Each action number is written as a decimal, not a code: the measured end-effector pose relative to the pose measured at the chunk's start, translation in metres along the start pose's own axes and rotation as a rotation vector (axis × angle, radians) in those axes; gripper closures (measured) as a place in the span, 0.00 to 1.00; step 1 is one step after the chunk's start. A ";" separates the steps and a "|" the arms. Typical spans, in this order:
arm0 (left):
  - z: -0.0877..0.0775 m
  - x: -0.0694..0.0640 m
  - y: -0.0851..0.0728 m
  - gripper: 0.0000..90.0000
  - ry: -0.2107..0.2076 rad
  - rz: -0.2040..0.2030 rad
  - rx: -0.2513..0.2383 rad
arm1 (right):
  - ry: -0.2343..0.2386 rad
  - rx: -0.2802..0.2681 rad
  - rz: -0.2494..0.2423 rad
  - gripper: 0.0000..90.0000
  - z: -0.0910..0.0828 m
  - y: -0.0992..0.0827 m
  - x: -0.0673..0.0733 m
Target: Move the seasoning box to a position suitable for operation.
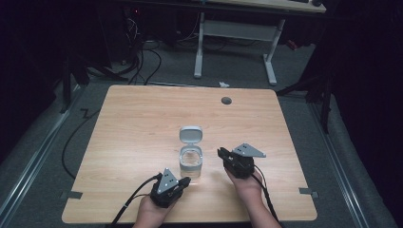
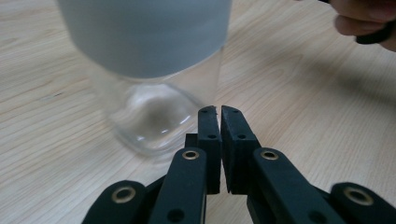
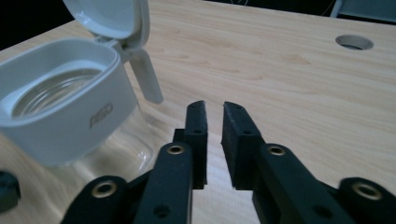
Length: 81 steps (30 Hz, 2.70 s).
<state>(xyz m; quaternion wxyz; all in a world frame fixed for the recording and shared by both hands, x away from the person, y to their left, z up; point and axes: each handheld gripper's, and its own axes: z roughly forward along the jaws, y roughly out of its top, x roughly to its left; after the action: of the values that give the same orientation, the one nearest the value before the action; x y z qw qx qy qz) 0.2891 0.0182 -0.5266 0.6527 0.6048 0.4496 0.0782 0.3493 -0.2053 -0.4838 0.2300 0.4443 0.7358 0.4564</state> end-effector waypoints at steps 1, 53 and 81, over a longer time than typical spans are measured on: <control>0.002 -0.001 -0.001 0.98 -0.002 0.006 0.001 | 0.004 -0.002 -0.001 0.98 0.002 0.002 0.000; 0.010 0.007 -0.001 1.00 0.055 -0.054 -0.054 | 0.040 -0.100 -0.047 1.00 0.047 0.075 0.021; 0.010 0.006 -0.001 1.00 0.053 -0.044 -0.050 | 0.077 -0.103 -0.079 1.00 0.022 0.050 0.038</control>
<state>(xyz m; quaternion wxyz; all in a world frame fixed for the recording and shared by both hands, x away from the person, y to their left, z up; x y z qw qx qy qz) 0.2990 0.0143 -0.5323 0.6570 0.5758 0.4780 0.0910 0.3686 -0.1526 -0.4478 0.2419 0.3844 0.7367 0.5010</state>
